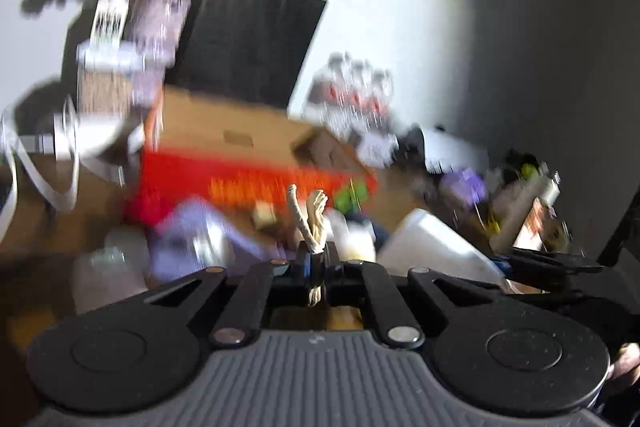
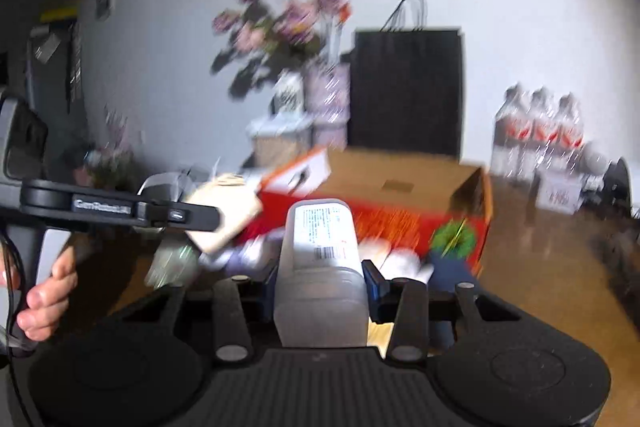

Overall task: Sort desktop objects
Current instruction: 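Carry the tissue and container into the cardboard box and open both tools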

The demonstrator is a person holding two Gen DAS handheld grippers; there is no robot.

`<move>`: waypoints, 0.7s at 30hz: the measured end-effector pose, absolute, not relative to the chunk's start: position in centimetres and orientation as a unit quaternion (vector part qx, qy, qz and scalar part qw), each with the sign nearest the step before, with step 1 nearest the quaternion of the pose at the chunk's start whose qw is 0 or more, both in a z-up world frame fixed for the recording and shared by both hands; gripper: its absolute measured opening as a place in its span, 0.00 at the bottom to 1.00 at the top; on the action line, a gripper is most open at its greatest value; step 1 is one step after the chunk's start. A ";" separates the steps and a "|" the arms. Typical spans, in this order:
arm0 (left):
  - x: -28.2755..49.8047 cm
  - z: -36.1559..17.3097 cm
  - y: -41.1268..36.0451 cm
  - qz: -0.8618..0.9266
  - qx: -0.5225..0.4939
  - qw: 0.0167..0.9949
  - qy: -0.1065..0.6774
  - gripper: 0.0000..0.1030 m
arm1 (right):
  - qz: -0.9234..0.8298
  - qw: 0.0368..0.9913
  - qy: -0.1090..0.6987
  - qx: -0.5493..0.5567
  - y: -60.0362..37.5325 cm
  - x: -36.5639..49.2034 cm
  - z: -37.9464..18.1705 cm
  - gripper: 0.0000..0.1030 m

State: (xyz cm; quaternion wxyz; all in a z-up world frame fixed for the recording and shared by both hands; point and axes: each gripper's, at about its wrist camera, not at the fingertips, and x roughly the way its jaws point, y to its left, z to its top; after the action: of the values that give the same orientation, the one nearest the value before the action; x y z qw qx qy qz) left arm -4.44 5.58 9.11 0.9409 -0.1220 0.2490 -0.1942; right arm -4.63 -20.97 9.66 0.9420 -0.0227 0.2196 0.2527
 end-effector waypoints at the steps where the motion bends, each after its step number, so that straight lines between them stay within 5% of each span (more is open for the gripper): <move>1: -3.2 10.2 6.0 -0.192 -0.118 0.944 0.241 0.06 | 0.242 0.945 0.218 -0.018 -21.1 -3.2 10.5 0.40; 8: 11.5 14.2 7.5 -0.166 -0.104 0.939 0.281 0.07 | 0.195 0.942 0.267 0.057 -21.1 13.8 13.9 0.40; 14: 25.4 10.0 6.4 -0.114 -0.093 0.912 0.384 0.07 | 0.146 0.913 0.379 0.051 -16.4 29.3 8.9 0.40; 19: 30.2 6.2 5.3 -0.057 -0.072 0.900 0.427 0.08 | 0.127 0.891 0.436 0.029 -12.4 34.1 3.8 0.40; 21: 30.7 5.3 5.3 -0.038 -0.060 0.899 0.433 0.19 | 0.122 0.891 0.437 0.027 -11.5 34.6 3.1 0.40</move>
State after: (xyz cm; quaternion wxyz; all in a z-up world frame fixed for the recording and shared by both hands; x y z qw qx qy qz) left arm 30.72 5.28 5.32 0.8988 -0.0597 0.4325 -0.0380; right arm 34.65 -11.50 3.15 0.8908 0.0273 0.4369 0.1219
